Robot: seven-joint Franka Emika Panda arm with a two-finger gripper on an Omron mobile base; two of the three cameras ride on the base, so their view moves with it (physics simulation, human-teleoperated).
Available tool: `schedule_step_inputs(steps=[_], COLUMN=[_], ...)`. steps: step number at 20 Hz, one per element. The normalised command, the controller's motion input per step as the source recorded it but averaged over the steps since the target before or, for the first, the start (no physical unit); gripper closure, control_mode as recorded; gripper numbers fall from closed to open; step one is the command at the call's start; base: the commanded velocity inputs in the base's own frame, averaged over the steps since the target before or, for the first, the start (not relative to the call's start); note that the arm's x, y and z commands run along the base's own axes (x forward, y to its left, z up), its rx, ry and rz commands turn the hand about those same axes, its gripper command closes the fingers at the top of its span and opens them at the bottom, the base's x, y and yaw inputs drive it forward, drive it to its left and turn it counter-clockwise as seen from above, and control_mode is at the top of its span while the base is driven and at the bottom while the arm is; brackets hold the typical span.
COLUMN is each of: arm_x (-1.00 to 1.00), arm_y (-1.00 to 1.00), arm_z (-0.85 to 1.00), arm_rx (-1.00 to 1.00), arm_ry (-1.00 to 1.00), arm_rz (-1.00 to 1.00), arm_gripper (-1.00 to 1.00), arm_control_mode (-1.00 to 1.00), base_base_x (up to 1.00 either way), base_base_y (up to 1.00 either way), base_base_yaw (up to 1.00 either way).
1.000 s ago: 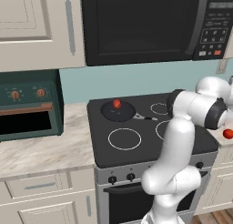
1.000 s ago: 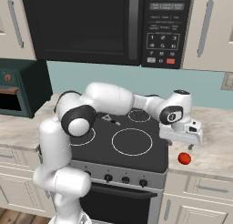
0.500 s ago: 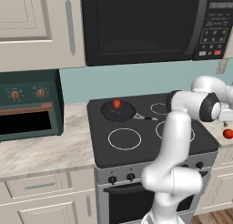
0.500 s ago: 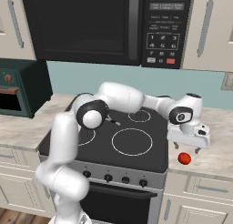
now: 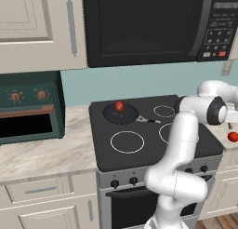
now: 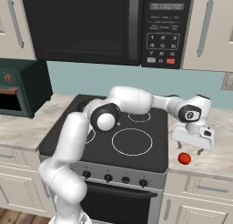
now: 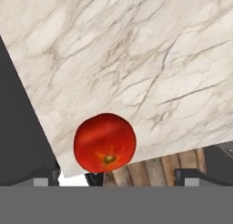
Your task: Place the pan on the rear left burner on the stove. Then place the tomato and the onion in the pan and turn on the rear left burner.
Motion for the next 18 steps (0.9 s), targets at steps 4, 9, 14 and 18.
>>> schedule_step_inputs(steps=[4, 9, 14, 18], arm_x=[0.03, -0.01, 0.00, 0.00], arm_y=[0.00, 0.01, 0.09, 0.24], arm_z=[-0.30, -0.29, -0.18, -0.07], arm_rx=[0.05, 0.01, 0.00, 0.02], arm_ry=[0.07, 0.05, 0.02, 0.01], arm_rz=[0.00, 0.00, 0.00, 0.00], arm_gripper=[-1.00, -1.00, -1.00, -1.00], arm_control_mode=[-1.00, -1.00, -1.00, -1.00], base_base_x=[0.00, 0.00, 0.00, 0.00], base_base_y=[0.00, 0.00, 0.00, 0.00], base_base_yaw=[0.00, 0.00, 0.00, 0.00])
